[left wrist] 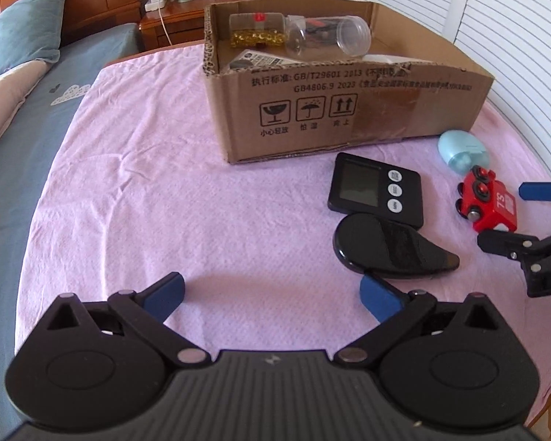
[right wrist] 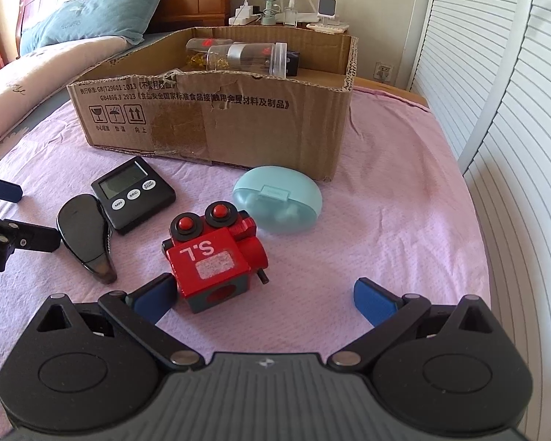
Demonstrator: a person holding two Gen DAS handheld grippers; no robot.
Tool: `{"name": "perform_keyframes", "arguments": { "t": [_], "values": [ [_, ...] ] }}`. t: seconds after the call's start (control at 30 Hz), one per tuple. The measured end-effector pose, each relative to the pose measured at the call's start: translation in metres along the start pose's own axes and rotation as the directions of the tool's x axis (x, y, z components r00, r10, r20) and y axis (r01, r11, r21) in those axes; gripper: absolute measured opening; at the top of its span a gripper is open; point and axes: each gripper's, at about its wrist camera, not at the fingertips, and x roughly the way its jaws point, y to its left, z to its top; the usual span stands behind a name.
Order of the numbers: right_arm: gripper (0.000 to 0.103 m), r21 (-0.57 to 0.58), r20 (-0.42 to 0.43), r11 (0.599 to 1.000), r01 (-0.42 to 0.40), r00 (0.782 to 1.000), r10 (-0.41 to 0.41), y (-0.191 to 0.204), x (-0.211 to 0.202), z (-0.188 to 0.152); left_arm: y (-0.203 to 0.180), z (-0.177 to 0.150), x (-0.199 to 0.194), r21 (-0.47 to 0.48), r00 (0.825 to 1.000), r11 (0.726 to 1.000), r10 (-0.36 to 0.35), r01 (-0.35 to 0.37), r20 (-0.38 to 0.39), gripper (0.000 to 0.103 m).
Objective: Organize rigid objects
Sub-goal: 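Move the right tool to the red toy train while the left tool grasps the black oval object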
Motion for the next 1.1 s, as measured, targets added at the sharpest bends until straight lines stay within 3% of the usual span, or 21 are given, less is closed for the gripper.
{"name": "perform_keyframes", "arguments": {
  "t": [0.23, 0.4, 0.83, 0.97, 1.1],
  "values": [
    [0.103, -0.034, -0.004, 0.999, -0.027, 1.0, 0.027, -0.002, -0.005, -0.005, -0.03, -0.013, -0.009, 0.097, 0.993, 0.988, -0.12, 0.118, 0.013, 0.101],
    [0.103, -0.078, -0.011, 0.995, -0.063, 0.998, 0.062, -0.004, -0.012, -0.012, -0.055, -0.014, -0.001, 0.173, 0.99, 0.978, -0.125, 0.114, 0.057, 0.102],
    [0.103, -0.11, 0.0, 0.99, -0.089, 0.996, 0.09, -0.006, -0.02, -0.023, -0.064, -0.008, 0.01, 0.161, 0.981, 0.981, -0.128, 0.105, 0.142, 0.102],
    [0.103, -0.131, -0.001, 0.986, -0.106, 0.994, 0.107, -0.003, -0.02, -0.022, -0.062, -0.008, 0.007, 0.202, 0.974, 0.97, -0.167, 0.135, 0.151, 0.091],
    [0.103, -0.16, -0.013, 0.978, -0.131, 0.991, 0.13, 0.001, -0.016, -0.018, -0.056, -0.008, 0.005, 0.202, 0.977, 0.97, -0.164, 0.134, 0.138, 0.09]
  ]
}}
